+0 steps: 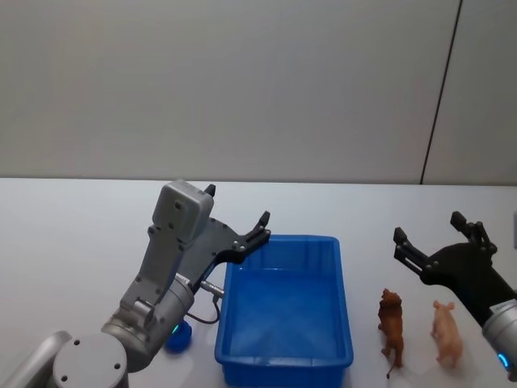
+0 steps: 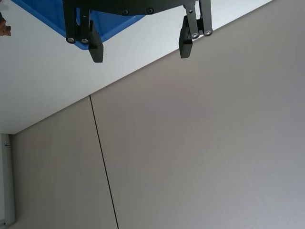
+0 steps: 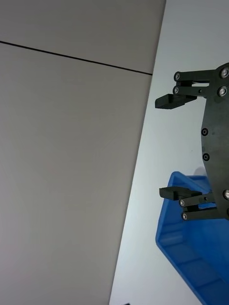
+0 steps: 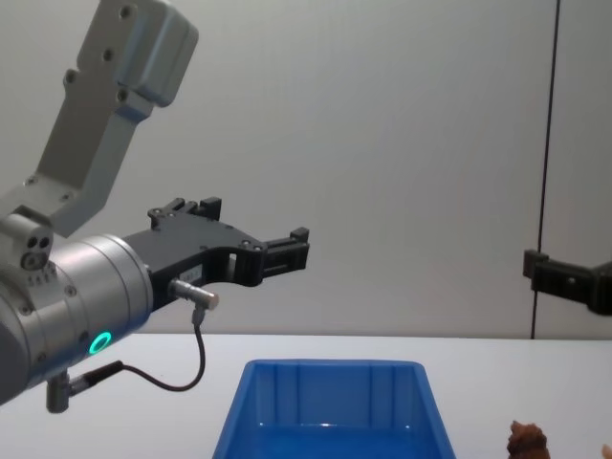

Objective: Pick up the two dolls from the table and place them into the box.

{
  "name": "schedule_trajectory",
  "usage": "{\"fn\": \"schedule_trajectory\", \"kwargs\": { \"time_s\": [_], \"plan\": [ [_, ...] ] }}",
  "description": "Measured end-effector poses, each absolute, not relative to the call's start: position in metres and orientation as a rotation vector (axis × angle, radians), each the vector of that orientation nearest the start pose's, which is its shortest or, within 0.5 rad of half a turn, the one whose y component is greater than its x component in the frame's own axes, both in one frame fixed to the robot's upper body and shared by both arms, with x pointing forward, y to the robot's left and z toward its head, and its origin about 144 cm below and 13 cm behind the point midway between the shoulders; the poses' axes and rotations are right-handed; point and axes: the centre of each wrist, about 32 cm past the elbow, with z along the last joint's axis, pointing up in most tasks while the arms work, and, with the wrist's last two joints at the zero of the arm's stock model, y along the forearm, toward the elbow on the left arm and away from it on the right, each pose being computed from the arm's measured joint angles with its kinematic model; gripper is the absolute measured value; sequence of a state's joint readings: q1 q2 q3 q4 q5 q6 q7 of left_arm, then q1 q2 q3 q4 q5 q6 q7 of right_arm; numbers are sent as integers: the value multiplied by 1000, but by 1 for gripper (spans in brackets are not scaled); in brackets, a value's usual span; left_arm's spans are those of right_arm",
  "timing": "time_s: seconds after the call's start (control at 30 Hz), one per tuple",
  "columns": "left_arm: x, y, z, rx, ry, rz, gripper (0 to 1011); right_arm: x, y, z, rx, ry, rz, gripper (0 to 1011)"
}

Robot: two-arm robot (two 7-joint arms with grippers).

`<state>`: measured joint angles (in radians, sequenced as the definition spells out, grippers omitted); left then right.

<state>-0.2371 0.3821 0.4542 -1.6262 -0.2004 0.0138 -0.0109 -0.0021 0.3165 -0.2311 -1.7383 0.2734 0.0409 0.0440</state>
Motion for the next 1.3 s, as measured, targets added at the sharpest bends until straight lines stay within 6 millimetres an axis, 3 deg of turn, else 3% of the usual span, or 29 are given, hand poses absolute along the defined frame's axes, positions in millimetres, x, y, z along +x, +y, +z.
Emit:
{"fn": "schedule_trajectory", "kwargs": {
  "time_s": [0.53, 1.3],
  "plan": [
    [492, 198, 1204, 61, -268, 1124, 1001, 449, -226, 1165, -67, 22, -1363, 1001],
    [492, 198, 1204, 61, -268, 1124, 1001, 431, -219, 1136, -247, 205, -1511, 1001]
  ]
}}
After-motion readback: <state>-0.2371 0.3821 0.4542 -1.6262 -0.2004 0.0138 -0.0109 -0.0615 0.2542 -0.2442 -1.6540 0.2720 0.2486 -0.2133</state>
